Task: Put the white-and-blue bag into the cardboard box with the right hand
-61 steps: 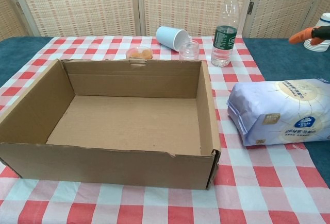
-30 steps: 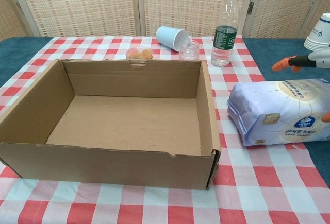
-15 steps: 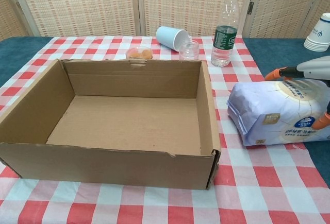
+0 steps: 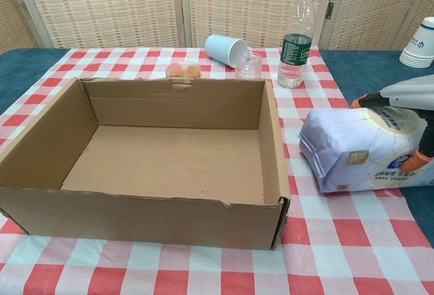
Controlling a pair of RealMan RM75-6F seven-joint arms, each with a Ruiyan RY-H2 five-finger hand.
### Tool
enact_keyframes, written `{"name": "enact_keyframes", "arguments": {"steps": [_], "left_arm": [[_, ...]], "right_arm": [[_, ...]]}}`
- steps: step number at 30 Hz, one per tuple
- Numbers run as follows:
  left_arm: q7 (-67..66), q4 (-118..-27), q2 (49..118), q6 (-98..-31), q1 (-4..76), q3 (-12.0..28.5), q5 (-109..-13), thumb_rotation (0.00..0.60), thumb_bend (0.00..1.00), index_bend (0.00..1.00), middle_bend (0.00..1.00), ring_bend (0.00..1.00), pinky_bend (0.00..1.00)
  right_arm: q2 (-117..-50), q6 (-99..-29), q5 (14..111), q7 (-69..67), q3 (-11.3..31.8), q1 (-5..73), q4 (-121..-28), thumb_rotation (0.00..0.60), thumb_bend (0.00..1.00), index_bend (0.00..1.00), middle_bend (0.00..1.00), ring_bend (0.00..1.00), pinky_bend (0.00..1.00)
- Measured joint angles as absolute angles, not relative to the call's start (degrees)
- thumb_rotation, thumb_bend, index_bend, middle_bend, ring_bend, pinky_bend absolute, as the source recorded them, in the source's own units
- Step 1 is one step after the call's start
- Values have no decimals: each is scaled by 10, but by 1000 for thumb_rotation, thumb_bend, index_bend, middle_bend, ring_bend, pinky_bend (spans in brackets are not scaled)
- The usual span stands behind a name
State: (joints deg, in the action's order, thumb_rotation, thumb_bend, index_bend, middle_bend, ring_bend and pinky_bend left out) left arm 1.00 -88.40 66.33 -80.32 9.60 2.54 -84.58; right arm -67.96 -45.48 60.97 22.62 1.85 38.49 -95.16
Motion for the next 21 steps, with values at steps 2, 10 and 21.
{"name": "enact_keyframes", "arguments": {"steps": [2,10,21], "left_arm": [[10,-884,663,-804,96,26,-845,600,277,0,0,0,128],[9,-884,664,-804,95,26,-844,600,278,0,0,0,128],[9,-884,664,-804,95,26,-845,600,278,0,0,0,128]], "right_arm": [[-684,-463,609,229,17,384,-948,600,0,352,237,154,300],[-695,-475,607,232,15,382,-936,600,0,501,340,281,422],[-664,-507,620,230,18,373,-976,600,0,612,404,356,496]]}}
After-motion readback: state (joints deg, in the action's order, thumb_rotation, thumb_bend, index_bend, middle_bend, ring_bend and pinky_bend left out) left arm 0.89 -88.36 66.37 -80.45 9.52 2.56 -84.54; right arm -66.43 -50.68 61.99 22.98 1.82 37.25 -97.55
